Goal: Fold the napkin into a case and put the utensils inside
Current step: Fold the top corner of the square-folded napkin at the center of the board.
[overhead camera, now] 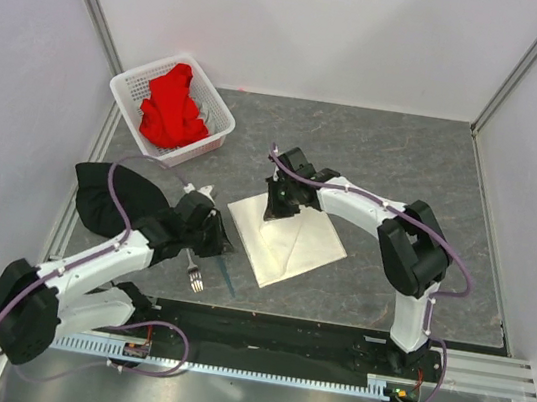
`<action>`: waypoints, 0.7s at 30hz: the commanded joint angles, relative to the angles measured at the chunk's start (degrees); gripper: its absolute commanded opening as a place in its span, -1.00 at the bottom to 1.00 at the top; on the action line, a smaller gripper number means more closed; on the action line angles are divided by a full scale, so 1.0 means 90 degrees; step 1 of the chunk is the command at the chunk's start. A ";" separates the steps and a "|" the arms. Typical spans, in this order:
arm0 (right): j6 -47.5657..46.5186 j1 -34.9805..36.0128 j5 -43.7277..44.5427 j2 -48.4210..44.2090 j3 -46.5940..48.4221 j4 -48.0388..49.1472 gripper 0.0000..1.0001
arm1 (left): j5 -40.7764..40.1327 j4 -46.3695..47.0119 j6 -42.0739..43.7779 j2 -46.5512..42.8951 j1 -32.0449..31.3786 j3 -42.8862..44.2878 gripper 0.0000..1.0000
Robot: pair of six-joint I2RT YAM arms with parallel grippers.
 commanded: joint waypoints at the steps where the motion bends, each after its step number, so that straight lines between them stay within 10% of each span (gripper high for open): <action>1: 0.0229 0.0042 -0.0293 0.0401 0.0696 0.0243 -1.00 | -0.0425 -0.0505 -0.0298 -0.0891 0.0468 -0.0212 -0.53; 21: 0.0874 0.0111 -0.0537 0.1436 0.1772 0.0633 -1.00 | -0.0211 -0.0682 -0.0112 -0.1226 0.0830 -0.0223 -0.53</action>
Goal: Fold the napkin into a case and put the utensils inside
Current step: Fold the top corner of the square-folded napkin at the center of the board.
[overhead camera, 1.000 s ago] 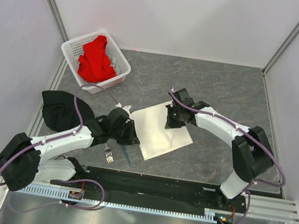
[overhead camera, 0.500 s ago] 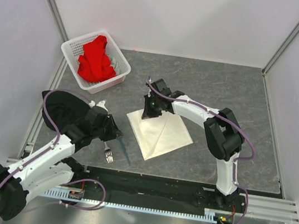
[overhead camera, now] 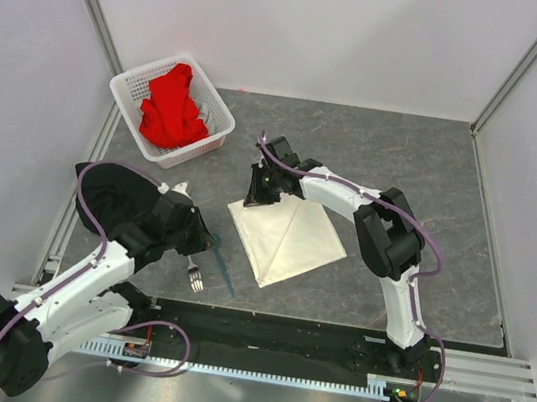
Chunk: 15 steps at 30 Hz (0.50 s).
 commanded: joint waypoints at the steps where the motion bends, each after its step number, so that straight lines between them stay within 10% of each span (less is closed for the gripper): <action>1: 0.0153 0.0021 -0.0071 0.0166 0.0395 0.0187 -1.00 | 0.0185 0.0215 -0.0044 0.0061 0.0034 -0.0041 -0.53; 11: 0.0172 0.0031 -0.0119 0.0391 0.0580 0.0177 -0.98 | 0.0420 0.0400 0.0004 0.0169 0.0034 -0.0080 -0.53; 15: 0.0172 0.0031 -0.0178 0.0352 0.0581 0.0167 -0.62 | 0.0771 0.0769 0.0112 0.0305 0.0033 -0.0070 -0.49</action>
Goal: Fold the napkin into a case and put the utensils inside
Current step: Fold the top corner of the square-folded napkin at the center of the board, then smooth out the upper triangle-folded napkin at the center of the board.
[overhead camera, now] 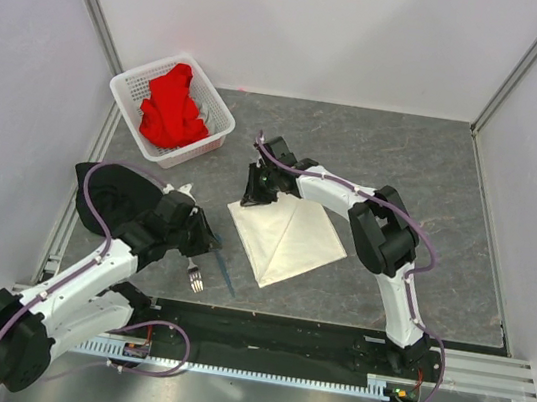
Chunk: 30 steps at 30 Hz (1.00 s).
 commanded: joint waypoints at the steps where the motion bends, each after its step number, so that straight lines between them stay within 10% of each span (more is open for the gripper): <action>1: 0.0007 0.0031 -0.0144 -0.0078 0.0265 0.0126 -0.47 | 0.0700 0.0778 0.0146 0.0111 0.0024 -0.0026 -0.47; 12: -0.0618 -0.0720 -0.0115 -0.1718 -0.1042 -0.0158 0.29 | 0.1826 0.2585 0.0185 0.1458 -0.0678 0.0373 -0.44; 22: -0.1028 -0.1580 -0.0720 -0.1495 -0.1445 0.0174 -0.47 | 0.1972 0.3357 0.0019 0.2611 -0.1099 0.0520 -0.47; 30: -0.1135 -0.1902 -0.0662 -0.0977 -0.1190 0.0253 -0.53 | 0.1962 0.3641 -0.0186 0.2758 -0.1275 0.0121 -0.47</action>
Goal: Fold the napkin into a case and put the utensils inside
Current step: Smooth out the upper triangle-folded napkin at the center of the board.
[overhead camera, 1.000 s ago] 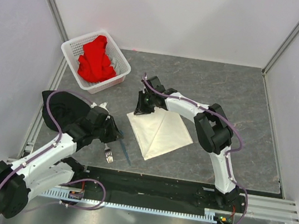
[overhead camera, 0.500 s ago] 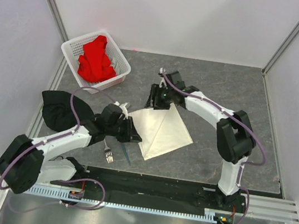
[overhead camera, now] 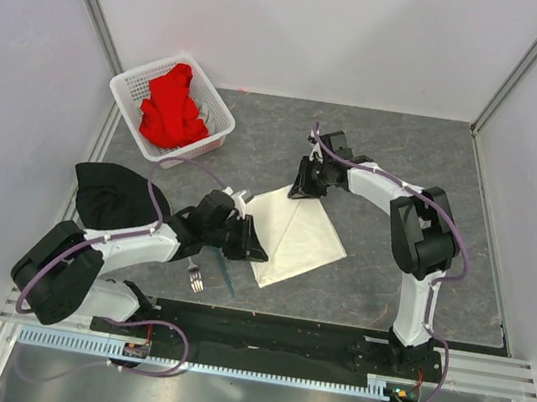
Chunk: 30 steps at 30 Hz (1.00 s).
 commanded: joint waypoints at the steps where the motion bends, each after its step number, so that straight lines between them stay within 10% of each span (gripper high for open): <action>1: -0.0222 -0.0200 -0.0033 0.0213 0.0281 0.0175 -0.54 | 0.0090 0.0564 -0.0212 0.0069 -0.0073 -0.0200 -0.47; 30: -0.0301 -0.0464 0.0085 0.0408 0.0662 0.0058 -0.49 | 0.0022 0.0769 -0.0447 0.0361 -0.0366 -0.0474 -0.49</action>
